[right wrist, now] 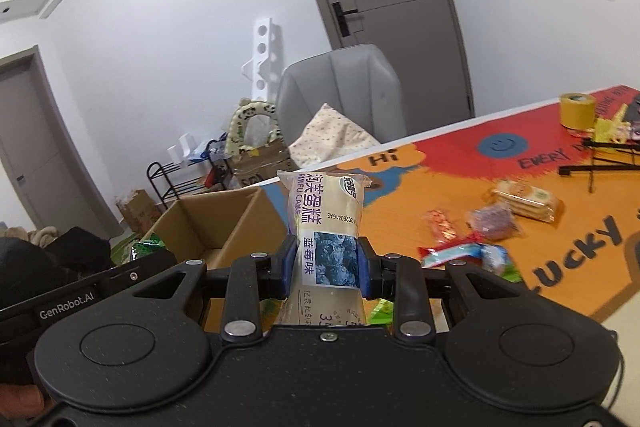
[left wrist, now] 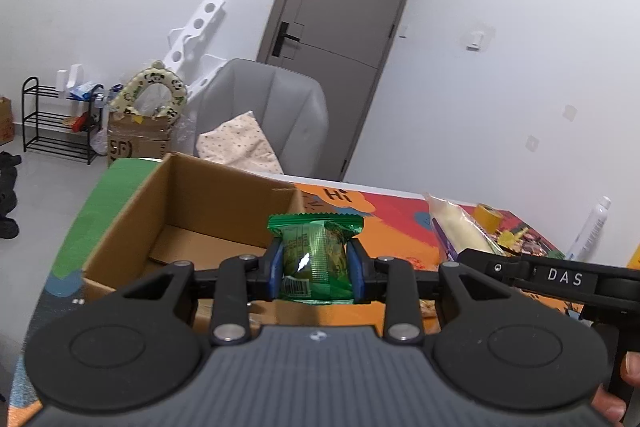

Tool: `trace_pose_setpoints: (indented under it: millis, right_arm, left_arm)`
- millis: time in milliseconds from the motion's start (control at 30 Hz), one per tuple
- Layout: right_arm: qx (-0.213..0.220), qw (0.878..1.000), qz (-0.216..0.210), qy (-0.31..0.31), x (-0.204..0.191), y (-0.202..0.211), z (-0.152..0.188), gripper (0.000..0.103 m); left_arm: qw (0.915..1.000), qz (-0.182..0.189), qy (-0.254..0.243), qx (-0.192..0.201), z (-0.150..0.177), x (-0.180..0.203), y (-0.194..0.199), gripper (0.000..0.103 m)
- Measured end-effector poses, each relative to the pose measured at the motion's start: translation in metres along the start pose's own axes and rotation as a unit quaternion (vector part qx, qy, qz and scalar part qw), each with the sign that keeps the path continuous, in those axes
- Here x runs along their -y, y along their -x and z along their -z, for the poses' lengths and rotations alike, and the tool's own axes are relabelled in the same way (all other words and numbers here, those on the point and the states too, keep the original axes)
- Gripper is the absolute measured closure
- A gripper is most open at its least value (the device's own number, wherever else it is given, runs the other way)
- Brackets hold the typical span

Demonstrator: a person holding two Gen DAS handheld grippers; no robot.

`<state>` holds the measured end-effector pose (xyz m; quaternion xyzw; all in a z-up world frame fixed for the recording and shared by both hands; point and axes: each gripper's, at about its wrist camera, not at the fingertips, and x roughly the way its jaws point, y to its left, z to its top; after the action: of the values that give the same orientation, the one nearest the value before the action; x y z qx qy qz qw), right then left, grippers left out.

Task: Organize snacks
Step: 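Carry both snacks over the box and open both grippers to drop them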

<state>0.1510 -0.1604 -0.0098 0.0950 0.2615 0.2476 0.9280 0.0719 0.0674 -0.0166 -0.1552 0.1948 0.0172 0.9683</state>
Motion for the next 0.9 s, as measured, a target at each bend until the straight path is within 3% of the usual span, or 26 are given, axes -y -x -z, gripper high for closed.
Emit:
trace_pose_setpoints:
  millis: [600,900]
  right_arm:
    - [-0.030,0.998,-0.032,0.042,-0.057,-0.052,-0.008,0.074]
    - [-0.044,0.997,-0.042,0.057,-0.084,-0.076,-0.008,0.074]
  left_arm:
    - [0.9979,-0.031,0.056,-0.010,-0.012,-0.064,-0.018,0.071]
    - [0.9960,-0.049,0.073,-0.008,-0.015,-0.078,-0.011,0.062]
